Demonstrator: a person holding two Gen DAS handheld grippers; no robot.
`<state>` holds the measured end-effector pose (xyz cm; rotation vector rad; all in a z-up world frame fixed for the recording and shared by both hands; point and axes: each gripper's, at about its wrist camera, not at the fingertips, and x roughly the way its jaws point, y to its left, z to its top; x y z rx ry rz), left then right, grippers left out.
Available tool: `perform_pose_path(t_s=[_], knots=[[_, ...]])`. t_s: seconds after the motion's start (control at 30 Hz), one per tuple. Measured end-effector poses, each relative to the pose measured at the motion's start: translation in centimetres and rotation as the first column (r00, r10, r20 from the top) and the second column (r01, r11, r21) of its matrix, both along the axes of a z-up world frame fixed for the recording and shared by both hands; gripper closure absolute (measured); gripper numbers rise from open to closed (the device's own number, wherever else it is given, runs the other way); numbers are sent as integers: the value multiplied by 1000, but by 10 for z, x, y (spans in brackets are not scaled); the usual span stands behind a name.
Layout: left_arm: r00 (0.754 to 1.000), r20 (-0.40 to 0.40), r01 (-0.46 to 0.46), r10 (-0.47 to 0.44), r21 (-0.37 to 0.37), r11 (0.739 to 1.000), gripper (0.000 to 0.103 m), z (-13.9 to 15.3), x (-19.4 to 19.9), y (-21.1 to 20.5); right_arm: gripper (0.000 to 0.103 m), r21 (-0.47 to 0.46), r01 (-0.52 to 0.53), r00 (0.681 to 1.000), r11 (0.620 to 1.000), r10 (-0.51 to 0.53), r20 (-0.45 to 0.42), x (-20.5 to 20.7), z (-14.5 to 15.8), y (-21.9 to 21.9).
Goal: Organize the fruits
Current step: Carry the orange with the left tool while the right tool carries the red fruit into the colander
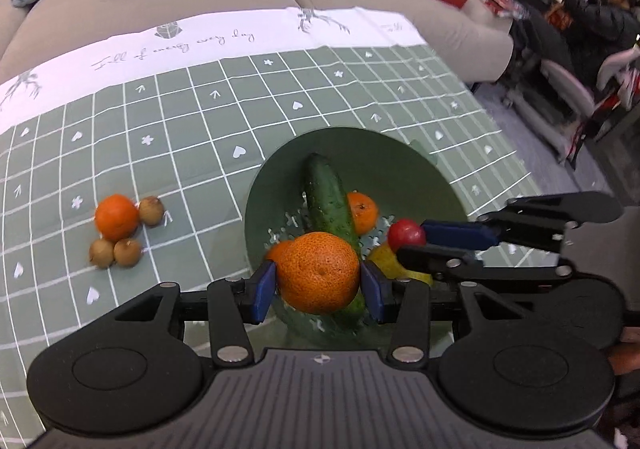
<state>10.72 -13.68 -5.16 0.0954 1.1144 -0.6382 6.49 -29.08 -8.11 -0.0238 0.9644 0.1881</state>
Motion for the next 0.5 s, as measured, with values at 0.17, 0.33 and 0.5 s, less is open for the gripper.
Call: perform_pose_path(t_s=[0.17,0.33,0.5], knots=[[1000,-12,13,-12,29,1000,52,-8,14,-15,85,-19,22,999,1000,-22,-32,13,-11,-7],[999,-6,33,-32,106,994,52,-18,25,-28,85,-13,15,998,1000,-16,-67,23,-22,-8],[999,-12,33,-32,142,989,52,-27,34,-33,85,-33,-23,996,999,20,-90,31,-30,-2]])
